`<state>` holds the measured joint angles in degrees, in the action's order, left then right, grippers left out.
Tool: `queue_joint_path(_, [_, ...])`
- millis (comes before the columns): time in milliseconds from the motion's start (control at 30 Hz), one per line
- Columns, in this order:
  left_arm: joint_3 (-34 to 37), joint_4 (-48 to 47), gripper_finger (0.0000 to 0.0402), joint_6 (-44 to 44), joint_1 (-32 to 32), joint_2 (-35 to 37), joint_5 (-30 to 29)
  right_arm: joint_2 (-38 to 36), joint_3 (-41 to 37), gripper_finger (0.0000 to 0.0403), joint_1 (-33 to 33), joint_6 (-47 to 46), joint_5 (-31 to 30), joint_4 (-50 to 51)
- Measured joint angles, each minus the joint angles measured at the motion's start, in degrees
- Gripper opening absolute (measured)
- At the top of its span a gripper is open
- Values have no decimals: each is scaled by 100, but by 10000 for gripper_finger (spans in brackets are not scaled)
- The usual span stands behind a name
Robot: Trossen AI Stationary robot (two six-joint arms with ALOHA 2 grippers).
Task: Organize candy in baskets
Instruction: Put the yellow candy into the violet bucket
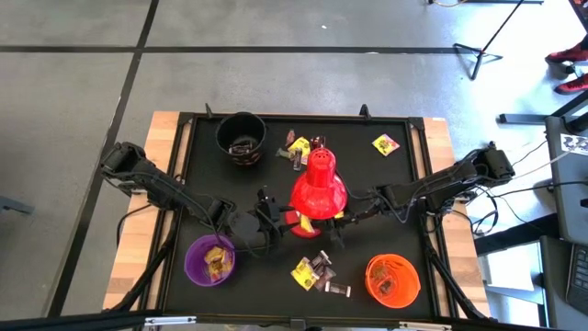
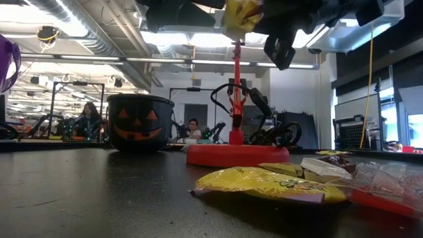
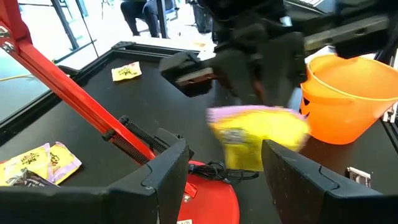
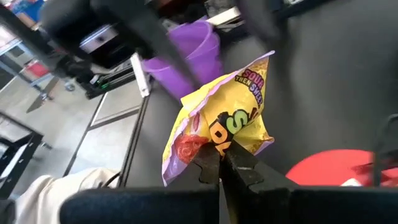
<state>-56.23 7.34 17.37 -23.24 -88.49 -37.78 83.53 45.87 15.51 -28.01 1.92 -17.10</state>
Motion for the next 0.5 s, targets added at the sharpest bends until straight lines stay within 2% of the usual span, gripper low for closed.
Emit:
queue_joint_path(333, [0, 18, 195, 0, -2, -2, 204, 186, 2, 1, 328, 41, 167, -107])
queue_joint_path(500, [-2, 77, 195, 0, 0, -2, 624, 370, 78, 1, 279, 76, 182, -121])
